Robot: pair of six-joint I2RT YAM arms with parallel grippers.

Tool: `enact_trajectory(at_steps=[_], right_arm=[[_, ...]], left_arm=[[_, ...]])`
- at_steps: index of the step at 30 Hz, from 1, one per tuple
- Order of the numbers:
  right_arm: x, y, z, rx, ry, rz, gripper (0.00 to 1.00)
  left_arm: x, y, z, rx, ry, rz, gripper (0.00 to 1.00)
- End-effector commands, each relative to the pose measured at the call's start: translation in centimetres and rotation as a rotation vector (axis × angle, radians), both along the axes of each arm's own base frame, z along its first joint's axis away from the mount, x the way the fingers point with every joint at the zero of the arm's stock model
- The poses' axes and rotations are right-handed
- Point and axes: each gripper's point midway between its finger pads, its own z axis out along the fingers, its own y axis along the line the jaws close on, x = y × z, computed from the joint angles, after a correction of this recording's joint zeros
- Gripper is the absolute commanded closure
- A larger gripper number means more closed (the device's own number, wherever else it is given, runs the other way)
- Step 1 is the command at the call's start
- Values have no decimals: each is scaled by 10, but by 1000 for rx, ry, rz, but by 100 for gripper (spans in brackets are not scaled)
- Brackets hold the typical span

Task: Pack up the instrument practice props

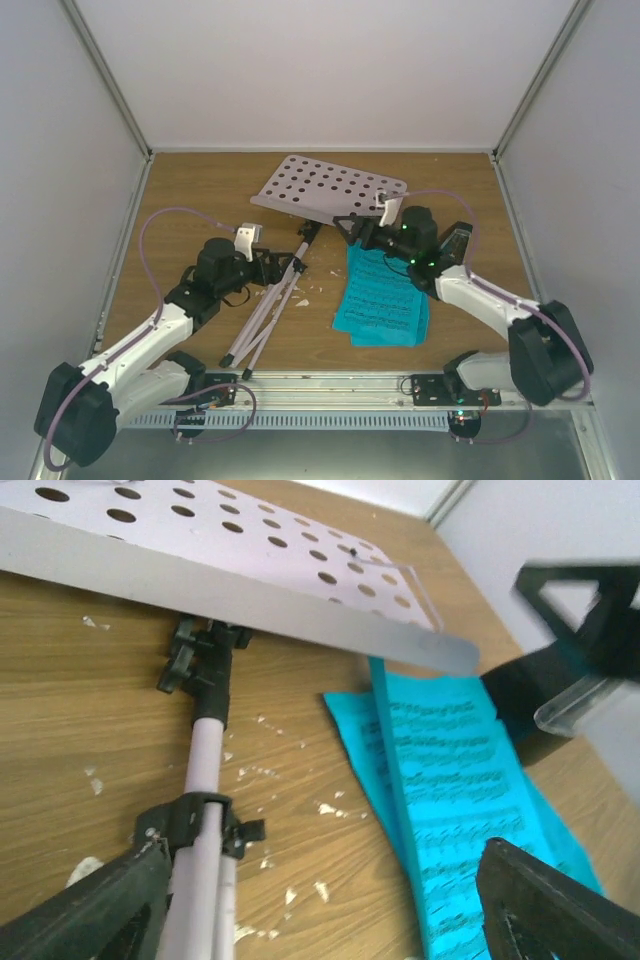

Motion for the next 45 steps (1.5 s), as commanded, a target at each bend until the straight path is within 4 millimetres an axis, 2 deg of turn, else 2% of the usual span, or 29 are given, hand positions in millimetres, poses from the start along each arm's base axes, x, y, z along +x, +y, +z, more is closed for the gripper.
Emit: enact_trajectory(at_steps=[1, 5, 8, 10, 13, 16, 17, 18, 20, 21, 22, 24, 26, 28, 31, 32, 33, 36, 38, 41, 45], right_arm=[[11, -51, 3, -180, -79, -110, 15], [18, -87, 25, -285, -187, -186, 12], [21, -106, 51, -378, -282, -250, 2], [25, -119, 68, -418, -333, -298, 1], [35, -141, 85, -450, -354, -359, 0], [50, -180, 101, -463, -346, -458, 0], [54, -196, 107, -457, -343, -494, 0], [59, -226, 111, -455, -332, -562, 0], [60, -272, 119, -447, -321, -666, 1], [58, -295, 121, -458, -315, -733, 0], [53, -323, 122, -467, -309, -818, 0], [38, -366, 123, -453, -316, -956, 0], [21, -395, 119, -442, -340, -1078, 0], [6, -412, 107, -467, -367, -1193, 0], [-15, -429, 79, -499, -395, -1336, 0], [-23, -434, 68, -507, -399, -1389, 0], [-30, -437, 47, -517, -382, -1417, 0], [-44, -440, 18, -537, -393, -1468, 0], [-46, -439, -1, -553, -374, -1466, 0], [-44, -436, -23, -551, -345, -1447, 0], [-29, -420, -38, -605, -340, -1364, 0]], left_arm=[[-6, 10, -12, 46, 14, 7, 11], [-1, 11, -5, 68, 5, 3, 3], [8, 13, 11, 84, -32, 3, 1], [16, 13, 24, 89, -61, 1, 1], [33, 18, 43, 89, -101, 3, 1], [56, 38, 64, 78, -139, 62, 1], [63, 48, 69, 77, -153, 93, 1], [69, 61, 75, 78, -174, 130, 1], [80, 94, 85, 86, -213, 219, 1], [85, 116, 85, 97, -216, 285, 1], [89, 147, 82, 103, -205, 379, 1], [88, 195, 87, 79, -242, 507, 1], [80, 229, 86, 89, -300, 610, 1], [71, 255, 80, 146, -349, 735, 1], [61, 269, 59, 220, -413, 819, 1], [59, 269, 48, 249, -423, 829, 1], [58, 266, 37, 277, -431, 826, 1], [57, 262, 5, 366, -415, 841, 1], [59, 257, -7, 359, -407, 822, 1], [66, 248, -9, 332, -418, 775, 1], [73, 240, -19, 332, -397, 725, 1]])
